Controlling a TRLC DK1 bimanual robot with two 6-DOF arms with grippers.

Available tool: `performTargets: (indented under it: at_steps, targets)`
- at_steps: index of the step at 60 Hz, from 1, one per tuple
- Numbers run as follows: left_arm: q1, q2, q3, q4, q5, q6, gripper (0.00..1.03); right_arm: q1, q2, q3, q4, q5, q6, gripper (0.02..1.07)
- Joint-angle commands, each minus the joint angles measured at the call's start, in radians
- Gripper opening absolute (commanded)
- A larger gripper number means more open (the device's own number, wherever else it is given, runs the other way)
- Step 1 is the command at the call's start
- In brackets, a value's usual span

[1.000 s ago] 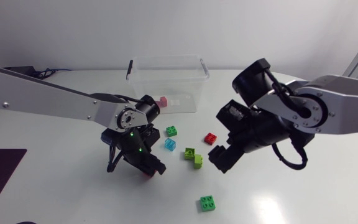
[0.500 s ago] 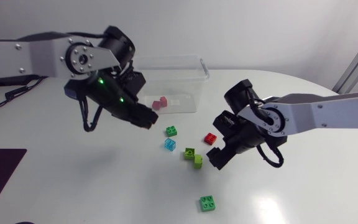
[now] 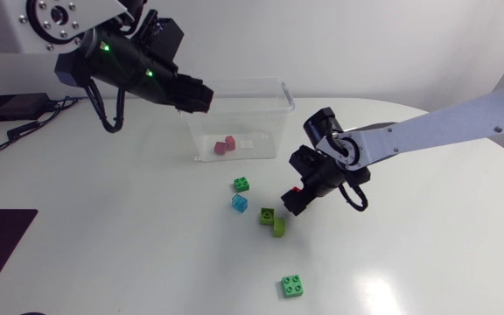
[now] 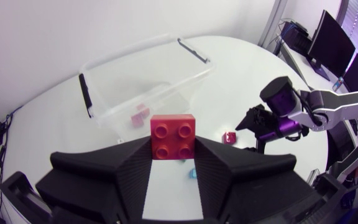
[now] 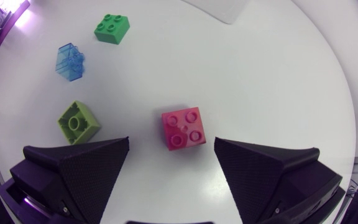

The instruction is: Place the duplo bricks in the container

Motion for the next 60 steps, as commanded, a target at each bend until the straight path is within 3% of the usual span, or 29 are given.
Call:
performTargets:
  at_steps: [1,15,25,30,37,43,54,60]
  targets:
    - [0.028,0.045,0.054,0.047,-0.006,0.02,0.22,-0.017,0.045,0.032,0.012,-0.004,-0.022,0.99]
    - [0.066,0.232,0.222,0.089,-0.005,0.017,0.22,-0.03,0.078,0.057,0.017,-0.008,-0.033,0.99]
    - [0.085,0.389,0.357,0.089,-0.005,0.007,0.24,-0.026,0.093,0.063,0.017,-0.008,-0.036,0.94]
    - [0.094,0.447,0.409,0.089,-0.005,0.004,0.26,-0.02,0.102,0.065,0.02,-0.008,-0.037,0.86]
    - [0.114,0.481,0.436,0.089,0.0,0.002,0.51,-0.017,0.095,0.054,0.025,-0.009,-0.042,0.64]
    - [0.126,0.491,0.444,0.092,0.003,0.008,0.71,-0.017,0.078,0.031,0.049,-0.009,-0.05,0.33]
    - [0.137,0.491,0.444,0.109,0.024,0.011,0.87,-0.024,0.001,-0.024,0.069,-0.008,-0.05,0.31]
    - [0.128,0.465,0.433,0.109,0.026,0.007,0.88,-0.036,-0.076,-0.035,0.063,-0.008,-0.045,0.31]
